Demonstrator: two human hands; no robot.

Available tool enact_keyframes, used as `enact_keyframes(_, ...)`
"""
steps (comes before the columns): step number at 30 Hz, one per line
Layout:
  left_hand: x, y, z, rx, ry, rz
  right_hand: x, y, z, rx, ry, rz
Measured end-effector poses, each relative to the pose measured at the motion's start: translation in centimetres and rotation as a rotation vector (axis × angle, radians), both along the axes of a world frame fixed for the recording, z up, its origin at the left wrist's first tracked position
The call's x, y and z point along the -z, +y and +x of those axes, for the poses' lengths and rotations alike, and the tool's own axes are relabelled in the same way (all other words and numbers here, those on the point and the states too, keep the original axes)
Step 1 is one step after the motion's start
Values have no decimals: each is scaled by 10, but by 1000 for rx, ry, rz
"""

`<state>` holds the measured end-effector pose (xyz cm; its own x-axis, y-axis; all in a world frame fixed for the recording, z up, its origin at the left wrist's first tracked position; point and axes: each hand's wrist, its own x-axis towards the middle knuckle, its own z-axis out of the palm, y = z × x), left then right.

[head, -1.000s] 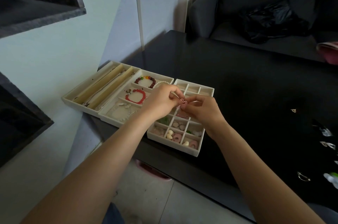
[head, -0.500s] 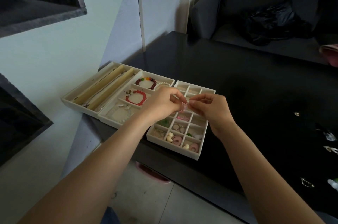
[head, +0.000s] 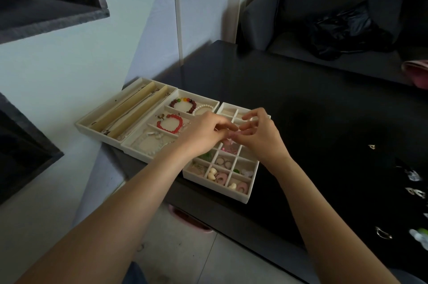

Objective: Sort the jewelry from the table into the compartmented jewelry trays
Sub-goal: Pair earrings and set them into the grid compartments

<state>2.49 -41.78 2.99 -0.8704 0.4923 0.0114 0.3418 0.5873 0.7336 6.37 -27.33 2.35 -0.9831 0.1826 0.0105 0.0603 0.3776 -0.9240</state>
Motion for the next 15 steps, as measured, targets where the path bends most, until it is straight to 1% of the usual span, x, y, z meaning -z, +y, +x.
enact_keyframes(4,-1,4,2,-34,-31,29,1,-4,2,-79,113,268)
enact_keyframes(6,0,5,1,-64,-53,19,2,-6,2,-88,153,347)
enact_keyframes(12,-1,7,1,-191,-58,29,3,-7,2,-88,161,335)
enact_keyframes(15,-2,7,2,-195,-52,64,4,-9,2,-78,171,316)
